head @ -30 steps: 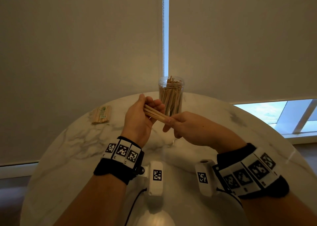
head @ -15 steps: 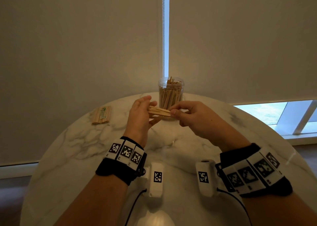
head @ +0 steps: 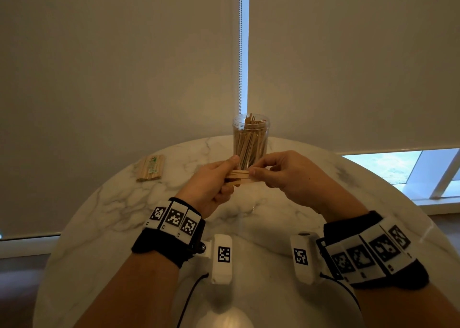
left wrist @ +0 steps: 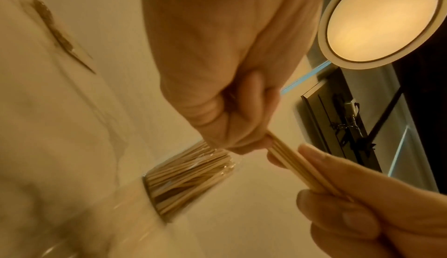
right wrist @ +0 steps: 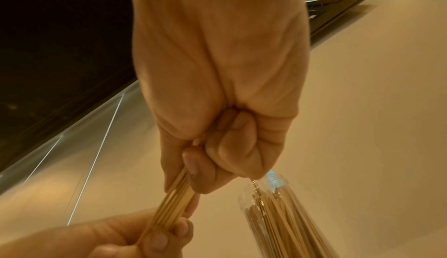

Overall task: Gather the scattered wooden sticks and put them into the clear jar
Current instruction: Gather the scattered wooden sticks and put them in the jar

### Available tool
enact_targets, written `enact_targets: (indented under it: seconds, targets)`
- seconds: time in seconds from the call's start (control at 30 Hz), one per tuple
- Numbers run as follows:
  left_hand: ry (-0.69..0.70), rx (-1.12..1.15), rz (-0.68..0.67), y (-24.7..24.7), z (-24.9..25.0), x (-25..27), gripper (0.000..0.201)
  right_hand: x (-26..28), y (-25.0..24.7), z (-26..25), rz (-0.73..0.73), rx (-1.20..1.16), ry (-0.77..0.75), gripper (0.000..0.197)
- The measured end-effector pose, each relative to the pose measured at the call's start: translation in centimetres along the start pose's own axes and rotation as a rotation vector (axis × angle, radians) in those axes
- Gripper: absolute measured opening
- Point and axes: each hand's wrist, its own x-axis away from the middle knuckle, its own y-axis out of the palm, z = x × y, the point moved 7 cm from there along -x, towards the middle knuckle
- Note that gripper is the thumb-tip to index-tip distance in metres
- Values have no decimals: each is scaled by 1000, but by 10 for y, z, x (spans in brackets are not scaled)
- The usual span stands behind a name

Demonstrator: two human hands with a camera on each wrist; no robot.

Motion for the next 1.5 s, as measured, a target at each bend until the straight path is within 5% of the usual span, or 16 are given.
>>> enact_targets:
  seconds: [0.2,0.47,0.53,0.67,0.8,0.9,0.97,1.07,1.23,1.4,1.5]
  targets:
    - [72,100,88,-5,-5,-6,30,0,9,2,-112,142,-14,26]
    - [144,79,208,-8,0,-4,47,-3,-2,3,-50,89,-23,18]
    - [105,132,289,-15,1,-9,50,-11,-14,2,4,69,-17,17]
    - [76,113,359,-28,11,-30,20,-41,-62,-3,260,98,-13,20]
    - [137,-173,323,-22,42,-70,74,-94,-99,-23,301,247,-25,24]
    - [187,-480,243,-4,65,-103,129,-141,-99,-41,90,587,-18,22]
    - [190,-480,144,10,67,-122,149,-166,-84,-52,-80,827,-61,23]
    - [170,-408,80,22,62,-138,138,-193,-50,-53,-291,1110,-104,26]
    - [326,-392,114,20,55,-141,51,-222,-18,-33,-365,1153,-12,31]
    - [344,-412,108,16,51,-144,49,-221,-17,-16,-168,917,-17,20]
    - [319,-441,119,14,48,-150,66,-217,-8,3,-212,822,40,29]
